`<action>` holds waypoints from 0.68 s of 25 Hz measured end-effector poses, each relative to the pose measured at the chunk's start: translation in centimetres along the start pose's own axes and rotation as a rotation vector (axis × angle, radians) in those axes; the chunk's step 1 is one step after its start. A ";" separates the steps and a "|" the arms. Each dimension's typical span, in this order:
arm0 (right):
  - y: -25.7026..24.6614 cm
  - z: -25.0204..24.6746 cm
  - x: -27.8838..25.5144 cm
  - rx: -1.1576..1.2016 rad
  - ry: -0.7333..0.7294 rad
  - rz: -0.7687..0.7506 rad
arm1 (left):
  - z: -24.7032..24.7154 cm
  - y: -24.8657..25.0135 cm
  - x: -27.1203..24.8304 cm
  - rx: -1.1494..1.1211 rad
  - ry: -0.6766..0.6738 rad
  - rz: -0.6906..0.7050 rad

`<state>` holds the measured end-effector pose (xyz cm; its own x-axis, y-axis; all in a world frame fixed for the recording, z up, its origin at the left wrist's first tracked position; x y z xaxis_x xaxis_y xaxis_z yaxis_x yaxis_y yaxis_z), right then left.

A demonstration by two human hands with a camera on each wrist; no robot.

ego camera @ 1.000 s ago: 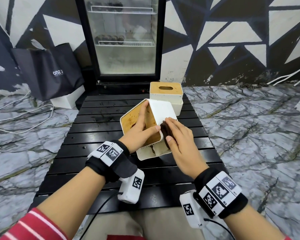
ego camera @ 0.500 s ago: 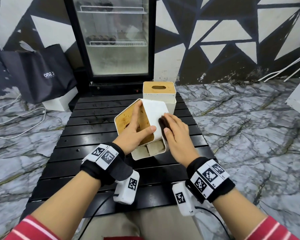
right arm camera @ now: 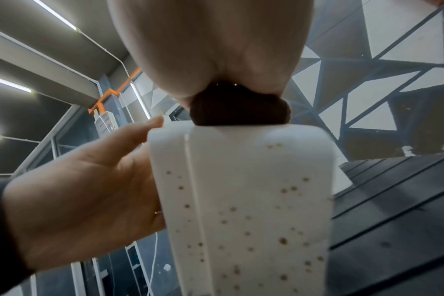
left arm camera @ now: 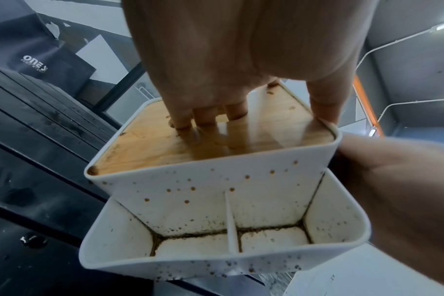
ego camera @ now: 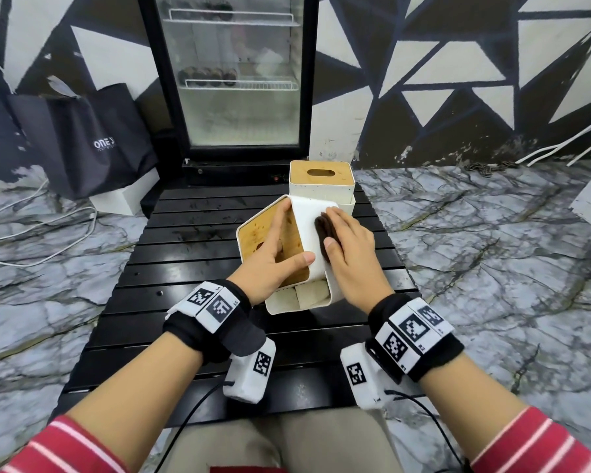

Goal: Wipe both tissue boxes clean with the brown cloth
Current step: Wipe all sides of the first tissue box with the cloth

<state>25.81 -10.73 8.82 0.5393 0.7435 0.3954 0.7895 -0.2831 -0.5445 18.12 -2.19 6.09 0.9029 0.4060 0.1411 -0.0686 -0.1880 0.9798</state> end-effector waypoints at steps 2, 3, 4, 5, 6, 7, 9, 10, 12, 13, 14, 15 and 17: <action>-1.3 -0.1 0.0 0.001 0.014 -0.067 | 0.1 0.0 0.0 0.003 -0.009 -0.001; -1.7 0.0 -0.3 0.006 0.009 -0.105 | 0.0 0.0 0.0 -0.004 -0.007 -0.004; -1.8 0.2 -0.6 0.012 -0.007 -0.131 | -0.2 0.1 0.0 -0.016 0.001 -0.010; -1.5 0.4 -1.0 0.015 -0.026 -0.135 | -0.4 0.2 -0.1 -0.025 0.008 -0.013; -1.1 0.5 -1.3 0.013 -0.040 -0.122 | -0.5 0.2 -0.2 -0.032 0.010 -0.012; -0.5 0.5 -1.3 0.008 -0.041 -0.097 | -0.5 0.2 -0.2 -0.033 0.011 -0.009; 0.5 0.1 -0.5 -0.002 -0.022 -0.033 | -0.2 0.3 -0.1 -0.020 -0.005 0.006; 0.5 -0.3 0.0 -0.010 -0.004 -0.016 | 0.1 0.3 -0.1 -0.001 -0.016 0.012; -0.5 -0.9 1.2 -0.006 0.028 -0.026 | 0.8 0.3 0.1 0.052 -0.030 0.017; -1.2 -1.1 1.4 0.005 0.035 -0.041 | 1.0 0.4 0.1 0.065 -0.030 0.019; -1.9 -1.2 1.4 0.015 0.036 -0.067 | 1.2 0.5 0.2 0.067 -0.027 0.023; -2.5 -1.2 1.1 0.022 0.034 -0.097 | 1.2 0.5 0.2 0.067 -0.025 0.025; -2.8 -1.0 0.4 0.036 0.034 -0.152 | 1.0 0.7 0.1 0.068 -0.028 0.030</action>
<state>24.12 -10.28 11.25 0.4246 0.7548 0.5000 0.8522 -0.1467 -0.5022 18.59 -3.18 6.69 0.9125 0.3742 0.1654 -0.0680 -0.2601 0.9632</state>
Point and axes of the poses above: each hand's wrist, its own x-axis towards the middle knuckle, its own z-axis out of the palm, y = z × x, the point moved 9 cm from there along x, towards the middle knuckle, and after that the axes turned 5 degrees about -x, right-handed, at the moved point
